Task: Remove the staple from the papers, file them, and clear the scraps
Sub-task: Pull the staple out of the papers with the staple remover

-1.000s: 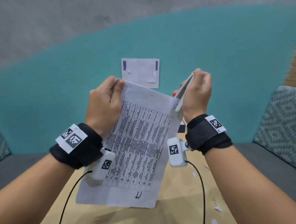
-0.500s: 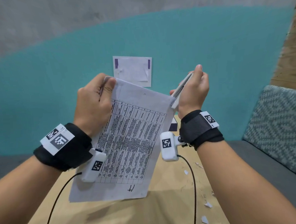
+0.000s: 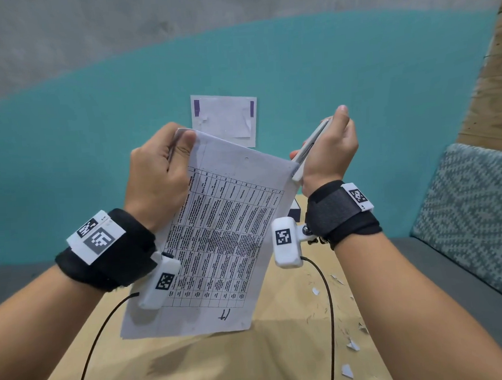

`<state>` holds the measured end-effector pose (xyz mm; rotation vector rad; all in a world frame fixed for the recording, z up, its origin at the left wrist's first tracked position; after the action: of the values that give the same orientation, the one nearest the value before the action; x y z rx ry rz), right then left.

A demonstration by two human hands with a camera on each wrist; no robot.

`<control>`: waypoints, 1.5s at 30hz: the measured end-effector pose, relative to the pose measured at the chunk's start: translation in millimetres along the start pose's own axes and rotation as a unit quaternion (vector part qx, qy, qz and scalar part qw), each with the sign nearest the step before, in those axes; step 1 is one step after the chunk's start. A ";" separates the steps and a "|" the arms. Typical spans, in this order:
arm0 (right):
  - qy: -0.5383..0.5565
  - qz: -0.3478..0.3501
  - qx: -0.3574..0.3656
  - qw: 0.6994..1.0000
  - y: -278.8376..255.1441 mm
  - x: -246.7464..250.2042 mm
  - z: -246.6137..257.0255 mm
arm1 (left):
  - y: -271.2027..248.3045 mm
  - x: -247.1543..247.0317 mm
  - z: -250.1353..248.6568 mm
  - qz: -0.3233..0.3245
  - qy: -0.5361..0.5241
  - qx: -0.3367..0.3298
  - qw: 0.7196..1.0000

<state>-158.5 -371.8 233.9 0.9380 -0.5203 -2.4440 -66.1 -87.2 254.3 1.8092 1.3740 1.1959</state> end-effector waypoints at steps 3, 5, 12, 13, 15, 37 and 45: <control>-0.001 -0.001 0.000 1.000 0.0 -0.5 -0.3 | -0.5 0.3 -0.1 0.001 -0.002 -0.004 1.000; -0.008 -0.004 0.001 1.000 -0.3 -0.3 -1.0 | -0.5 0.3 0.5 0.001 0.003 -0.005 1.000; -0.003 0.011 -0.001 1.000 -2.0 -2.8 -2.3 | -0.8 -0.1 4.4 0.006 0.019 -0.010 1.000; -0.006 0.019 -0.006 1.000 -1.6 -4.4 -2.8 | -0.2 0.8 5.2 0.004 0.022 -0.009 1.000; -0.018 0.026 -0.020 0.999 -0.9 -4.2 -5.7 | 1.5 2.7 7.3 -0.001 0.031 -0.007 0.999; -0.417 0.375 -0.484 0.672 -156.2 64.9 -248.3 | 9.4 29.0 38.0 -0.059 0.066 0.044 0.995; -0.470 0.484 -0.473 0.567 -185.9 62.1 -264.8 | 6.9 35.4 43.8 -0.077 0.056 0.050 0.994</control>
<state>-68.1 -300.6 -74.8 -0.9758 0.0869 -1.4663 -21.3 -52.6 251.9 1.6893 1.6314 1.1825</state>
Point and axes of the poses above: each hand's wrist, its own y-axis towards the middle knuckle, its own x-axis out of the back of the hand, z = x × y, the point moved 10 cm from there along y, towards the middle knuckle, and after that the axes turned 9 degrees about z, right-handed, at the moved point
